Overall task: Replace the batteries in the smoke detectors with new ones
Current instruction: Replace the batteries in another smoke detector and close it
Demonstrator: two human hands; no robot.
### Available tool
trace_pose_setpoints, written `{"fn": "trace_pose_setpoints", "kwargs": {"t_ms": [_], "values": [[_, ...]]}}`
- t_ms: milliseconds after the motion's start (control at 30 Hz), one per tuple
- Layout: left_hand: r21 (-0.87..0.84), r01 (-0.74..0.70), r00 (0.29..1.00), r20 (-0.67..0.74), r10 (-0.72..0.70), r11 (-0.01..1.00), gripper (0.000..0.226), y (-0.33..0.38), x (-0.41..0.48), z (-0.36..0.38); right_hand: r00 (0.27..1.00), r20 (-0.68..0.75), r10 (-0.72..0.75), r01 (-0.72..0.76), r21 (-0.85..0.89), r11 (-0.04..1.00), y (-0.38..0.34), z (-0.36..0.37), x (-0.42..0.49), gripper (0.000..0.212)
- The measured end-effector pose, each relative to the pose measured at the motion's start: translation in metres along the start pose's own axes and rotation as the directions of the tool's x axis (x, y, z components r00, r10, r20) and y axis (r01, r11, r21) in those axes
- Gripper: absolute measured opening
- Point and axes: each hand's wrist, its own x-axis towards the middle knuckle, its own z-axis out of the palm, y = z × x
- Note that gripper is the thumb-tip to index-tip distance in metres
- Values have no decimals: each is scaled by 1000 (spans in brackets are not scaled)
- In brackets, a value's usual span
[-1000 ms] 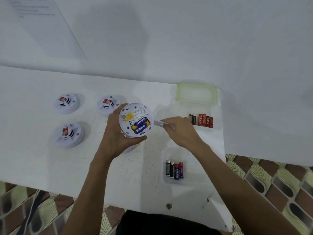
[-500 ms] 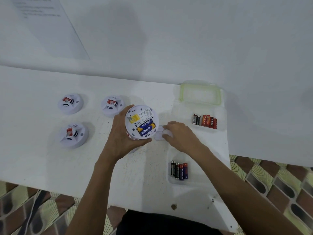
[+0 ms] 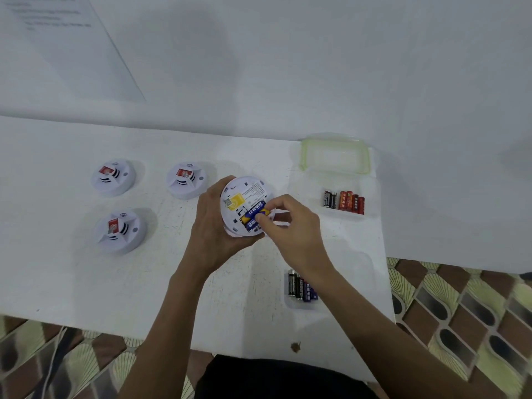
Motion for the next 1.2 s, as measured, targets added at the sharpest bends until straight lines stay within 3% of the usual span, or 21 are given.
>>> {"fn": "trace_pose_setpoints", "kwargs": {"t_ms": [267,433,600,700,767,900,967,1067,1200], "values": [[86,6,999,43,-10,996,100,-4,-2,4,991,-82,103,-99,54,994,-2,7,-5,10],[98,-25,996,83,16,995,96,-4,-4,2,978,-31,206,-205,52,977,0,4,-2,13],[-67,113,989,103,-106,991,101,1,-5,6,994,-81,79,-84,-56,995,-4,-3,-11,18],[-43,59,993,106,-54,997,90,0,-8,11,995,-97,22,-23,-4,1000,-6,-7,-17,13],[21,31,993,117,-33,999,97,-2,-9,13,994,-108,6,0,55,998,-8,-14,-19,12],[68,-55,998,-40,58,996,76,15,-5,9,993,-86,80,-71,100,992,-5,-53,-22,13],[24,-96,992,-83,97,995,62,24,-4,8,986,17,168,-168,37,985,3,-77,-26,12],[18,-115,990,-77,116,993,54,31,-2,9,950,139,279,-247,-208,946,16,-100,-37,11],[35,-89,995,-45,90,995,55,26,-1,14,911,206,356,-211,-509,835,34,-101,-50,12]]}}
